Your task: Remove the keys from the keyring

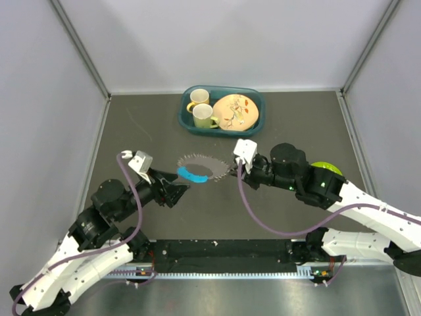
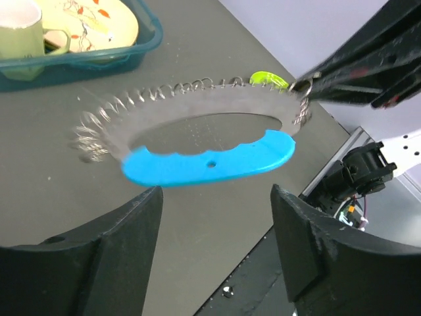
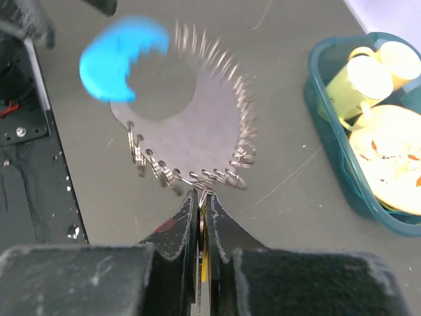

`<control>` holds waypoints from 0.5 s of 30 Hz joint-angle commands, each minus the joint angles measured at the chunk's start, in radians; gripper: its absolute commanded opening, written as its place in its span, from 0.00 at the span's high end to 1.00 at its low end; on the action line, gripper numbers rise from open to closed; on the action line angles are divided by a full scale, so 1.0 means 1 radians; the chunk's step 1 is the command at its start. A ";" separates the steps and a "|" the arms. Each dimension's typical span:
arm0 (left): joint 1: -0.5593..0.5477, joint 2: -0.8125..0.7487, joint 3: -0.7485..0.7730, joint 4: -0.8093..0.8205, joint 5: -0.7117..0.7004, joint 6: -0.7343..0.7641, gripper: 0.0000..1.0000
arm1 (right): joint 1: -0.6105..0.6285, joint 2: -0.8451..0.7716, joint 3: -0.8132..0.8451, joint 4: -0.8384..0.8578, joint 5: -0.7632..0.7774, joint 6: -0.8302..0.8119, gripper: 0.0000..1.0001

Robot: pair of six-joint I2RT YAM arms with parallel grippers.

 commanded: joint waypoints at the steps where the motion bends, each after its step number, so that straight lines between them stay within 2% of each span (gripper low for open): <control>1: 0.004 -0.051 -0.057 -0.055 -0.019 -0.085 0.23 | -0.019 0.001 0.076 0.050 0.046 0.045 1.00; 6: 0.004 -0.140 -0.083 -0.106 -0.011 -0.087 0.23 | -0.025 0.013 0.081 0.048 -0.014 0.021 1.00; 9: 0.004 -0.195 -0.092 -0.028 0.073 -0.025 0.25 | -0.025 0.016 0.074 0.048 -0.121 -0.010 1.00; 15: 0.003 -0.094 -0.066 0.124 0.246 0.077 0.32 | -0.024 0.016 0.070 0.039 -0.250 -0.021 1.00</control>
